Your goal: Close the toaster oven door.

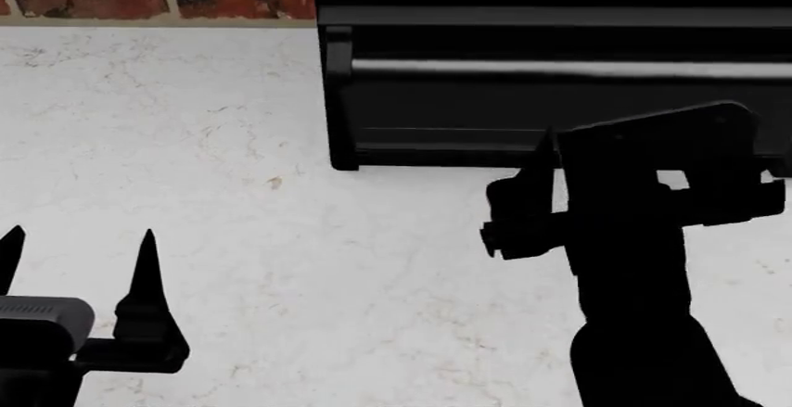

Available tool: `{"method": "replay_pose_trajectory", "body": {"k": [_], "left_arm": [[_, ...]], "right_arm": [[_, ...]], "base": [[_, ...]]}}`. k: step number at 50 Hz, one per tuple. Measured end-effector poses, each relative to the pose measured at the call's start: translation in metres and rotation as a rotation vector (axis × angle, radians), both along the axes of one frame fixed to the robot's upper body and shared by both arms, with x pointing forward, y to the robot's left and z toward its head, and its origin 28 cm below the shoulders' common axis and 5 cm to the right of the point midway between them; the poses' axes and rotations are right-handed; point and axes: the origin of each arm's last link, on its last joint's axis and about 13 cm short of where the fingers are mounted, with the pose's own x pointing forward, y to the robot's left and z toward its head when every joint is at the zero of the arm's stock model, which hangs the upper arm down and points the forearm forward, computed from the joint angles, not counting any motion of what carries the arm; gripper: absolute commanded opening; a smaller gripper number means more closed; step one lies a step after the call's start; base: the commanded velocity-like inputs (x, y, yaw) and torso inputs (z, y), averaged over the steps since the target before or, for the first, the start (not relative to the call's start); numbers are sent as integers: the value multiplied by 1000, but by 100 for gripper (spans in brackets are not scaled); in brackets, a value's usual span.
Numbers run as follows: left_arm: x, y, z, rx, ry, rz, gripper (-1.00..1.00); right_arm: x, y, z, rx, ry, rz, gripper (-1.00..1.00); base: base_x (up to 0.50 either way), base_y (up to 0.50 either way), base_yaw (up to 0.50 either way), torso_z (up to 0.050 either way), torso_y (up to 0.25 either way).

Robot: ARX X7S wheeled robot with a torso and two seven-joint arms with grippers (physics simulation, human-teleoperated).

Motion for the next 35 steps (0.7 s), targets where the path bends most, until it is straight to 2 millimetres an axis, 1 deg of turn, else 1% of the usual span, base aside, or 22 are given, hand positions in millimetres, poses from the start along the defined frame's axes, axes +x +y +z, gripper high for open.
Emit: {"method": "replay_pose_trajectory", "body": {"k": [7,13,23,35], "left_arm": [[0,0,0,-2,-1,1,100],[0,1,1,-4,-1,2,100],[-1,2,1,-6,-1,6,100],[0,3,0,-9,1,8,100]], "right_arm": [[19,-3,-8,12,106,5,100],[35,-4,-10,12,156,3,100],[58,-6,-5,-6,185,-14,100],[77,-6,4,-26,188,-23,100]], "base": [[0,0,0,0,0],[0,0,0,0,0],[0,0,0,0,0],[0,0,1,0,0]]}}
